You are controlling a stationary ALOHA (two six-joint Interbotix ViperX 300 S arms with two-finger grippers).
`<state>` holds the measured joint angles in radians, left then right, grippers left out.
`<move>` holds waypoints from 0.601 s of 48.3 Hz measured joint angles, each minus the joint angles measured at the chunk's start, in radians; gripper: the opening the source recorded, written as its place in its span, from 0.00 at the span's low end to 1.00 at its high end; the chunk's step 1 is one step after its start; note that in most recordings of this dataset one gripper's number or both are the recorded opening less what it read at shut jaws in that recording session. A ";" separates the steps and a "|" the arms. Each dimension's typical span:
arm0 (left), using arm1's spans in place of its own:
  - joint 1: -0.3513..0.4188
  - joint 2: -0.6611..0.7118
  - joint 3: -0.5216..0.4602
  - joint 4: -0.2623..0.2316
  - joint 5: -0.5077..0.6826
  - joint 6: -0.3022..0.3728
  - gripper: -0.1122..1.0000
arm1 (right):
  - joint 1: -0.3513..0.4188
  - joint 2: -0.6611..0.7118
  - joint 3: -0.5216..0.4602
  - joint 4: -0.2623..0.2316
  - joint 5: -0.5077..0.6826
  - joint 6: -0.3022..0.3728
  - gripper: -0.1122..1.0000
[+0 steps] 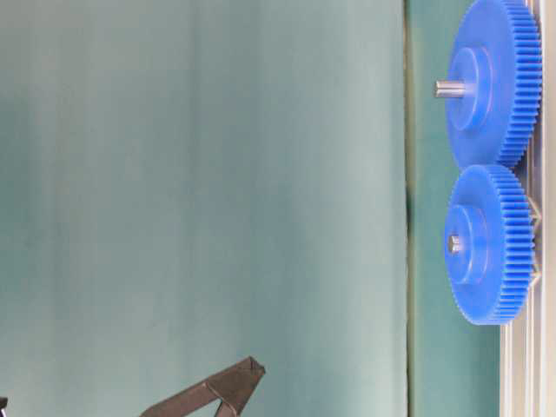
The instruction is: Find the location of the shaft and insert the small gear.
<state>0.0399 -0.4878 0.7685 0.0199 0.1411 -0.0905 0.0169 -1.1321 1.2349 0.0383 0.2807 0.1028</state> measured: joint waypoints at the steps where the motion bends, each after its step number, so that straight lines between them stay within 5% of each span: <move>1: 0.000 0.000 0.002 0.000 0.000 0.000 0.10 | -0.002 -0.002 0.002 0.000 -0.002 0.000 0.21; 29: -0.006 -0.025 0.041 0.000 0.000 0.005 0.10 | 0.000 -0.017 0.006 0.000 -0.002 -0.002 0.21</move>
<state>0.0337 -0.5123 0.8099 0.0199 0.1411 -0.0859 0.0169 -1.1490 1.2410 0.0383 0.2792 0.1012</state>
